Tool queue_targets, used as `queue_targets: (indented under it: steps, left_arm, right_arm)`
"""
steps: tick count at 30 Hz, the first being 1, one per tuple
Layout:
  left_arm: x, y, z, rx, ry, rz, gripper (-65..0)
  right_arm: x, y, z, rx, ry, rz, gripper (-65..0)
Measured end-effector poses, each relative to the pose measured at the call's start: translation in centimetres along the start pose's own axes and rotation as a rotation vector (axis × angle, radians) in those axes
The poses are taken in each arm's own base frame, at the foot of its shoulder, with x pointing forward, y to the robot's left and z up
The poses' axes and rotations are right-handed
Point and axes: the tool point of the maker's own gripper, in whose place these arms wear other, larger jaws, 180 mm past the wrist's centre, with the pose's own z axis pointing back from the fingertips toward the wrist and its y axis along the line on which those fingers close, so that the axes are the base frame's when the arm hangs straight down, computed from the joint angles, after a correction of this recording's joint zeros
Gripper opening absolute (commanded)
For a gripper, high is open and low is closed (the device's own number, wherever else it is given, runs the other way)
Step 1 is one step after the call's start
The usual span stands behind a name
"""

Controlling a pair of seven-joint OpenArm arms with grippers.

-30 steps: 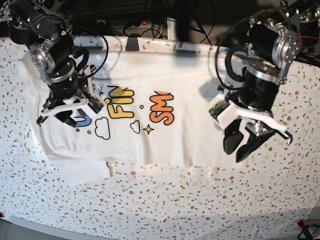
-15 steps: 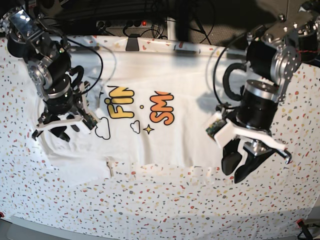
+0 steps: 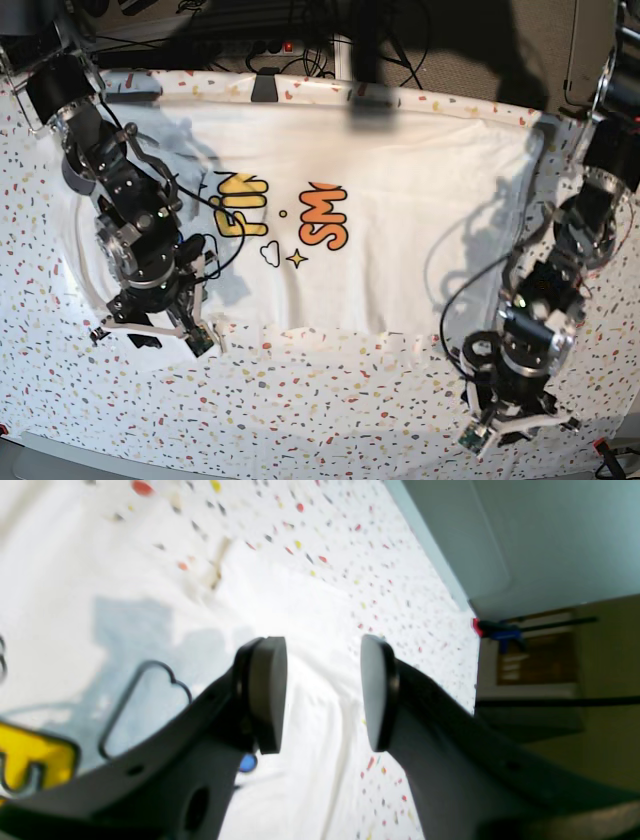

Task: Fold the T-shirt properly
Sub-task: 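Move both grippers down to the shirt's side edges near the hem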

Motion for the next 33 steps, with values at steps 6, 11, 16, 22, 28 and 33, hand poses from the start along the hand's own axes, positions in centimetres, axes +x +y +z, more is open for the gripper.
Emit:
queue_targets:
  steps: [6,11,16,22,28,33]
  left_arm:
    - [-2.1,2.8,-5.2,-0.147,0.098,0.176,-46.5]
    - [-4.9,3.0,-7.3,-0.307,0.185,0.323,-46.5]
    - [-10.0,3.1,-7.6,-0.366,0.32,0.517,-46.5]
    - [-15.3,-0.3,-5.7,-0.471,0.464,0.775,-46.5]
    - [-15.9,-4.2,-5.0,-0.522,0.523,0.945,-46.4]
    - [-15.9,-5.3,-5.5,-0.498,0.456,0.961,-46.4]
  right_arm:
    - [1.5,1.4,0.1,0.027,-0.017,-0.043,-40.4]
    - [2.7,2.4,0.2,0.048,-0.038,-0.073,-40.4]
    - [3.6,3.5,0.4,0.069,-0.044,-0.105,-40.4]
    - [5.2,4.9,0.7,0.1,-0.063,-0.149,-40.4]
    - [6.6,6.4,1.1,0.135,-0.069,-0.194,-40.4]
    - [6.7,7.7,1.5,0.16,-0.056,-0.213,-40.4]
